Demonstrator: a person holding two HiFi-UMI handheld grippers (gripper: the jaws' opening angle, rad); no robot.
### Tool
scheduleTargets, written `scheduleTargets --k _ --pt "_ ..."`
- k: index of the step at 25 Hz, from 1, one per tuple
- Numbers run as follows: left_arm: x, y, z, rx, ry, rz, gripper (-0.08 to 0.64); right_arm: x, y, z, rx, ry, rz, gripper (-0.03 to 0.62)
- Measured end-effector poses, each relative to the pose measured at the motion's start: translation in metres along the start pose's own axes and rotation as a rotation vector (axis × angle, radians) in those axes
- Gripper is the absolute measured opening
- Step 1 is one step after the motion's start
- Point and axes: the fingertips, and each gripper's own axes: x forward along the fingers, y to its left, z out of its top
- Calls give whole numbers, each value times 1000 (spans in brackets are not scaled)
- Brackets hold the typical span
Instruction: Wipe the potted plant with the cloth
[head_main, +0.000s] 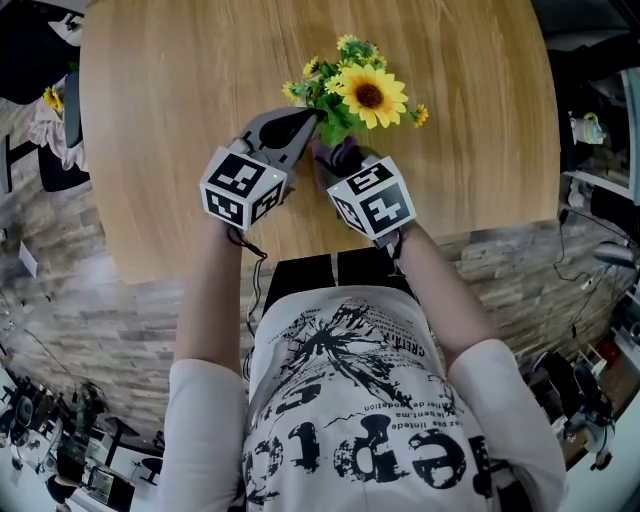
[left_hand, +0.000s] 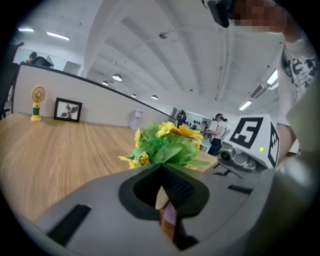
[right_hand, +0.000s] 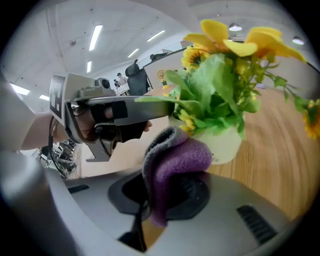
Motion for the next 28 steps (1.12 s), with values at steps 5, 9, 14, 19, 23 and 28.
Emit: scheduleTargets --k 5,9,14,19,23,28 --pt "-1 -1 1 0 -7 -8 2 9 25 7 -48 -6 13 72" --pt "-1 -3 -1 -1 -21 -5 3 -1 26 -3 -29 -23 -8 72" --pt "-3 0 -2 2 -21 5 3 -28 1 -16 42 -48 -99 72" --pt "-3 2 -4 -8 -11 25 3 -65 -52 -36 151 -54 -203 72" --pt "-3 0 -5 -28 -17 43 3 -92 -91 -40 155 -49 -271 72" --pt "-3 1 -1 -45 -10 80 3 -111 -138 -23 91 -33 -312 72"
